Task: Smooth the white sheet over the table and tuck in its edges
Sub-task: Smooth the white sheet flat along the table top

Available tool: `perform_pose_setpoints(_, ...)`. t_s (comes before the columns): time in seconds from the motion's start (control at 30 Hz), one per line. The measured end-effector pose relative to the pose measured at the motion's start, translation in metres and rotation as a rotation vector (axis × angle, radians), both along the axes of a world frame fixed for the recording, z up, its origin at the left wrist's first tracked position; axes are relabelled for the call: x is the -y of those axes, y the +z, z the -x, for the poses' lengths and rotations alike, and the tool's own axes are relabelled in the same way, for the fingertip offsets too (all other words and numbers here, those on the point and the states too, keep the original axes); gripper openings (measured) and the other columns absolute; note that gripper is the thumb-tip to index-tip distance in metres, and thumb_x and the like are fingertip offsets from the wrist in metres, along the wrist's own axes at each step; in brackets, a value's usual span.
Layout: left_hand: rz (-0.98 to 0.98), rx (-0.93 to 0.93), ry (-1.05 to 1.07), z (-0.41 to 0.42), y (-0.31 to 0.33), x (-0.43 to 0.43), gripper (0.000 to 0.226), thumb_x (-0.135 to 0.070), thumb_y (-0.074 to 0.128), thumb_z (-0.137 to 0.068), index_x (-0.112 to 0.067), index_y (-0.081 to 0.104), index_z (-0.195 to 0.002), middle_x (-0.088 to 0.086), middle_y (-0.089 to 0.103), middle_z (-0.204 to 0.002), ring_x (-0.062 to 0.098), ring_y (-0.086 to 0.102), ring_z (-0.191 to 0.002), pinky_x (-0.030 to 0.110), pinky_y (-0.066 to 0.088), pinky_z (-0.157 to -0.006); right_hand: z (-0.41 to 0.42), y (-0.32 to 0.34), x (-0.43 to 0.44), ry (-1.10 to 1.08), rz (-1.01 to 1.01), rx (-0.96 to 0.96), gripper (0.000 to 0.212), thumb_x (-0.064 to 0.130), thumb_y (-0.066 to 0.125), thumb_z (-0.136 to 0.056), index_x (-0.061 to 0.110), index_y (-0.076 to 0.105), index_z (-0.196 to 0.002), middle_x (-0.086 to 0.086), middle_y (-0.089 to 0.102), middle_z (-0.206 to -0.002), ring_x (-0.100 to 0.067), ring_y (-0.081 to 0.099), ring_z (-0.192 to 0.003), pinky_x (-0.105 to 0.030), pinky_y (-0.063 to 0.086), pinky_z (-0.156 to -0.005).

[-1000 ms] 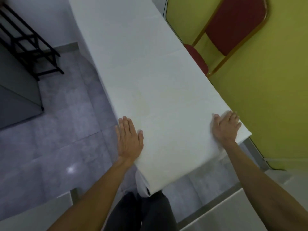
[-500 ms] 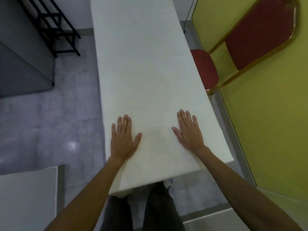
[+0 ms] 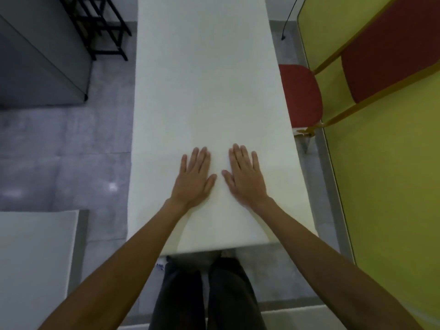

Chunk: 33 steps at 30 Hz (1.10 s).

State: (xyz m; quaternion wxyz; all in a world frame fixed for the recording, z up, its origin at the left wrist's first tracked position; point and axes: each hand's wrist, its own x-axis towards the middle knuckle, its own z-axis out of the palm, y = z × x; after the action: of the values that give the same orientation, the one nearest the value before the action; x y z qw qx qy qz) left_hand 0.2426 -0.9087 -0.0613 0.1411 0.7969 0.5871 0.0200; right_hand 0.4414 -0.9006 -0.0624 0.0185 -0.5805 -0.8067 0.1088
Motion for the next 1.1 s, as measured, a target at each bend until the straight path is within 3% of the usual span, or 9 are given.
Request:
perform_pose_setpoints(0.17,-0.016,-0.068,0.129,0.054,-0.002,0.018,0.069,-0.053,0.024,-0.101,-0.012,0.014,-0.156,0.007,0.009,-0.165,0.025,0.002,-0.153,0.048,0.008,-0.123,-0.077,0.001,0.004,-0.167,0.024,0.057,0.071,0.053,0.018,-0.107,0.005,0.013,-0.159,-0.013,0.012,-0.168,-0.028,0.008,-0.156,-0.054,0.012,-0.124)
perform_pose_setpoints(0.27,0.004,-0.057,0.333,0.106,-0.002,0.036,0.073,-0.055,0.020,-0.099,-0.011,0.012,-0.156,0.010,0.008,-0.165,0.029,0.003,-0.152,0.052,0.009,-0.122,-0.133,0.003,0.010,-0.327,0.058,0.043,0.079,0.061,0.009,-0.103,0.005,0.010,-0.159,-0.016,0.013,-0.167,-0.033,0.009,-0.155,-0.058,0.011,-0.124)
perform_pose_setpoints(0.37,0.043,-0.016,0.508,0.117,0.006,0.051,0.078,-0.058,0.018,-0.098,-0.005,0.012,-0.155,0.016,0.006,-0.164,0.037,0.003,-0.151,0.054,0.005,-0.122,-0.129,0.016,0.016,-0.431,0.074,0.011,0.084,0.063,0.007,-0.102,0.000,0.012,-0.157,-0.022,0.015,-0.165,-0.037,0.009,-0.154,-0.059,0.012,-0.123)
perform_pose_setpoints(0.53,0.010,0.074,0.185,0.011,0.010,0.073,0.067,-0.040,0.029,-0.103,-0.004,0.009,-0.156,0.014,0.000,-0.165,0.028,-0.008,-0.152,0.051,0.005,-0.123,0.002,0.022,0.057,-0.128,0.051,-0.116,0.073,0.050,0.018,-0.105,0.003,0.004,-0.159,-0.017,0.003,-0.168,-0.030,-0.002,-0.156,-0.050,0.002,-0.126)
perform_pose_setpoints(0.63,0.050,0.045,0.138,-0.019,0.003,0.088,0.063,-0.034,0.029,-0.103,-0.004,0.011,-0.155,0.013,0.002,-0.165,0.027,-0.006,-0.152,0.051,0.015,-0.121,0.033,0.010,0.076,0.058,0.072,-0.026,0.070,0.049,0.013,-0.106,0.003,0.009,-0.159,-0.016,0.002,-0.168,-0.029,-0.003,-0.156,-0.054,0.007,-0.125)
perform_pose_setpoints(0.77,0.056,-0.029,0.088,0.011,0.004,0.095,0.079,-0.060,0.026,-0.100,-0.007,0.009,-0.156,0.010,0.000,-0.165,0.025,-0.006,-0.153,0.049,0.009,-0.124,-0.018,0.006,0.070,0.162,0.091,0.099,0.079,0.059,0.015,-0.104,0.004,0.010,-0.159,-0.014,0.002,-0.168,-0.028,-0.001,-0.156,-0.056,0.011,-0.124)
perform_pose_setpoints(0.87,0.049,-0.067,0.089,0.057,0.006,0.098,0.084,-0.063,0.028,-0.098,-0.008,0.003,-0.157,0.008,-0.006,-0.165,0.024,-0.009,-0.152,0.050,0.010,-0.123,-0.071,0.012,0.062,0.125,0.086,0.133,0.080,0.061,0.016,-0.103,0.005,0.002,-0.160,-0.013,-0.004,-0.169,-0.025,-0.006,-0.156,-0.054,0.007,-0.125)
perform_pose_setpoints(1.1,0.117,-0.085,0.381,0.152,0.006,0.114,0.093,-0.073,0.021,-0.092,-0.008,0.002,-0.156,0.016,0.000,-0.164,0.033,-0.003,-0.152,0.057,0.010,-0.122,-0.141,0.017,0.059,-0.074,0.109,0.100,0.085,0.064,0.019,-0.101,0.004,0.004,-0.159,-0.015,-0.001,-0.168,-0.027,-0.004,-0.156,-0.058,0.012,-0.123)
